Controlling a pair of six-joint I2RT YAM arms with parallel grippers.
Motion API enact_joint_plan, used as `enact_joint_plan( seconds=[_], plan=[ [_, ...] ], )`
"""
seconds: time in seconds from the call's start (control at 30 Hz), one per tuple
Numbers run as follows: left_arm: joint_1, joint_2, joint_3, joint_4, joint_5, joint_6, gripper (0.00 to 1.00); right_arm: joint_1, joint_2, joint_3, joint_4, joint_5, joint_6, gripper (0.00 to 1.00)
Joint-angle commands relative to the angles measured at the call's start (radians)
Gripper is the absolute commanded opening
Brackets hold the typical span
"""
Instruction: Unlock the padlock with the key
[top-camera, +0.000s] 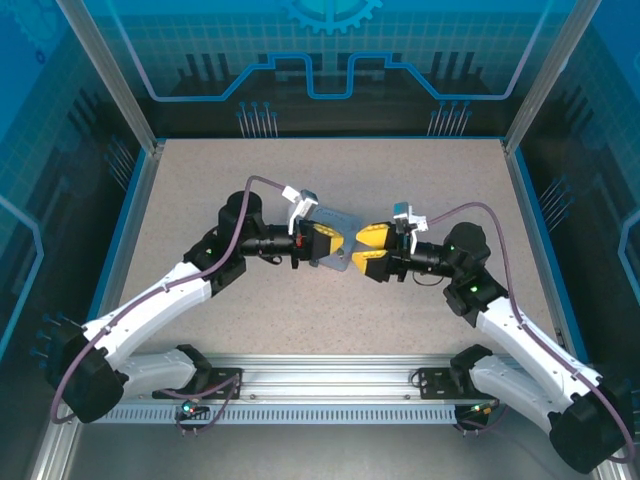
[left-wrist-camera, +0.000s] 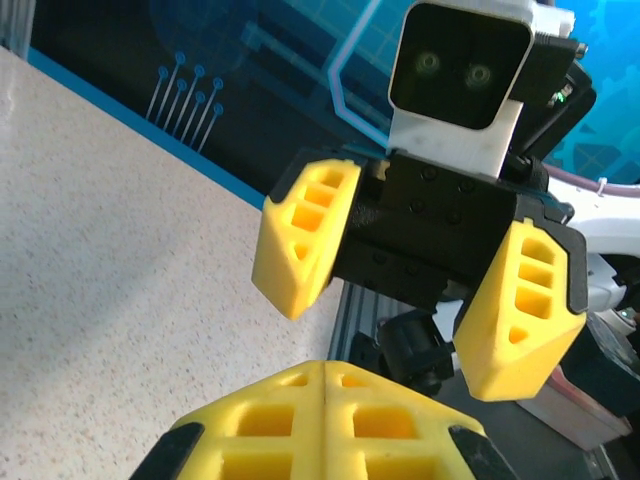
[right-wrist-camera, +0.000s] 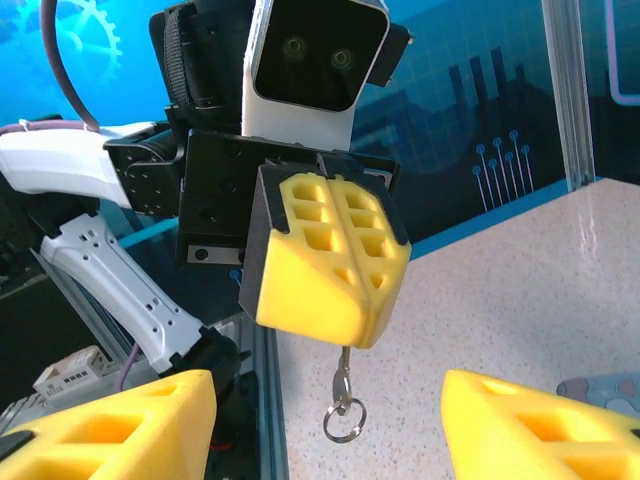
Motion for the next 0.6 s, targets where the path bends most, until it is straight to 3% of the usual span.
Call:
enact_joint_plan(
  seconds=[0.0, 0.23, 0.57],
  plan=[
    [-0.005, -0.019, 0.049, -0.011, -0.041, 0.038, 0.00, 0.003, 0.008, 0.036, 0.087, -0.018, 0.044, 0.61],
    [-0.005, -0.006, 0.077, 0.017, -0.067, 0.018, 0.00, 0.010, 0.008, 0.052, 0.050, 0.000, 0.024, 0.65],
    [-0.005, -0.008, 0.090, 0.060, -0.103, -0.024, 0.00, 0.015, -0.028, 0.047, 0.049, 0.046, 0.046, 0.97]
  ],
)
